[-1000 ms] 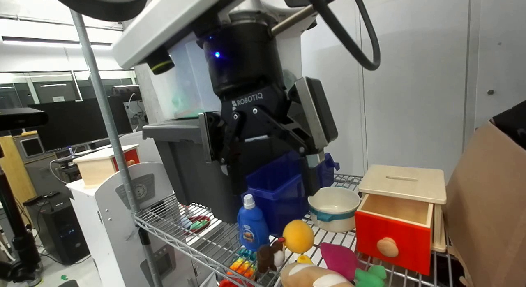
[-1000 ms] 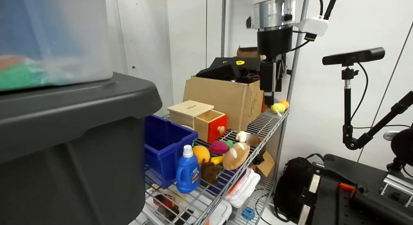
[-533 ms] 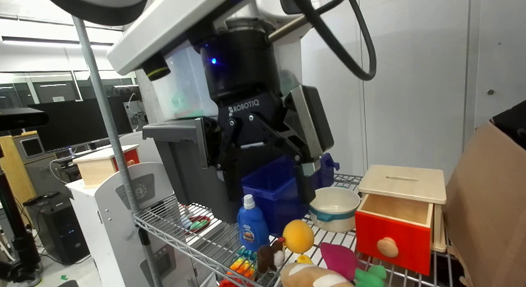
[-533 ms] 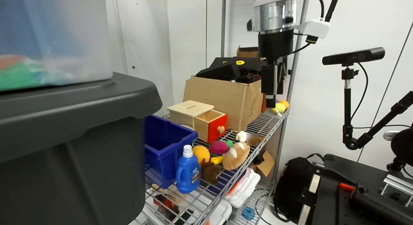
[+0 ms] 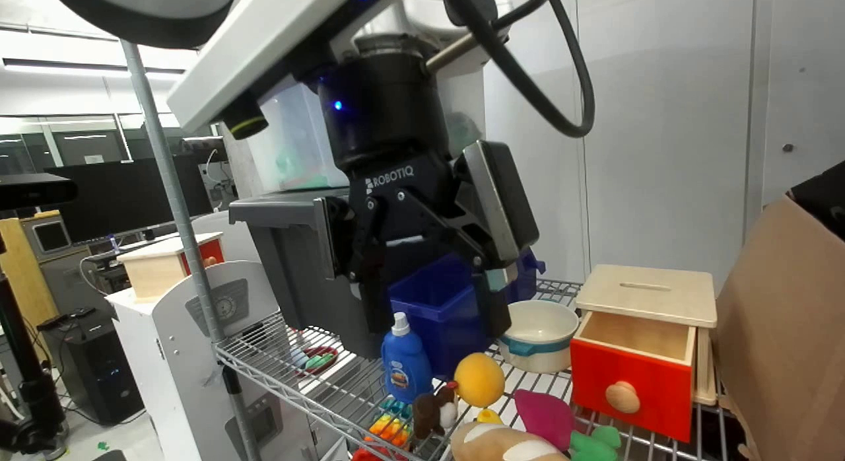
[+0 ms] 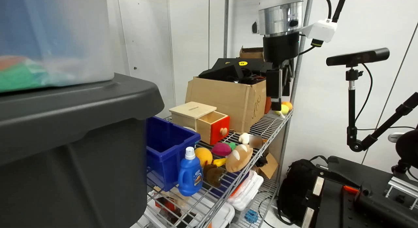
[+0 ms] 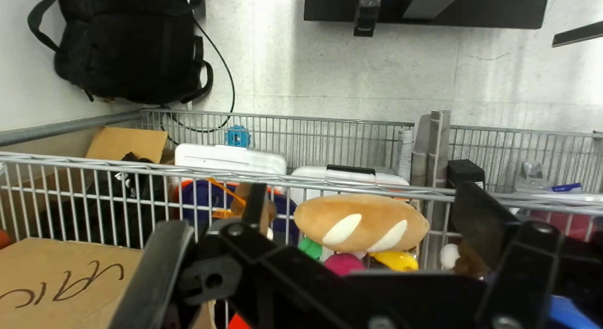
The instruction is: Put the brown plush toy in the blue storage container
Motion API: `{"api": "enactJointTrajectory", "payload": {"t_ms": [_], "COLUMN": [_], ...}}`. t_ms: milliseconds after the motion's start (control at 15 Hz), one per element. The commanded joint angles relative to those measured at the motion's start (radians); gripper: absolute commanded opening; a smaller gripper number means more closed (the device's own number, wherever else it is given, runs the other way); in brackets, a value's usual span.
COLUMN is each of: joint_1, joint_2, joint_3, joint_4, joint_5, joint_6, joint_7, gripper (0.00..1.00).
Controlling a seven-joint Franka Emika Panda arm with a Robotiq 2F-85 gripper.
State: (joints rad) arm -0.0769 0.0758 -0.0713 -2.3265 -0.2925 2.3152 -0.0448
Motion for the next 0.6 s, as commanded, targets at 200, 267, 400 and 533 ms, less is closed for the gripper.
{"api": "enactJointTrajectory", "payload": {"t_ms": [200, 267, 400, 533], "joint_1": [-0.005, -0.005, -0.004, -0.003], "joint_2": [0.018, 0.022, 0.038, 0.054], "joint_3": [-0.017, -0.017, -0.015, -0.013], "joint_4": [0.056, 0.063, 0.083, 0.100], "joint_5": [-0.072, -0.070, -0.063, -0.052], "joint_6": [0.031, 0.045, 0.074, 0.104], "joint_7": [0.004, -0.003, -0.011, -0.019], "gripper": [1.00, 1.00, 1.00, 1.00]}}
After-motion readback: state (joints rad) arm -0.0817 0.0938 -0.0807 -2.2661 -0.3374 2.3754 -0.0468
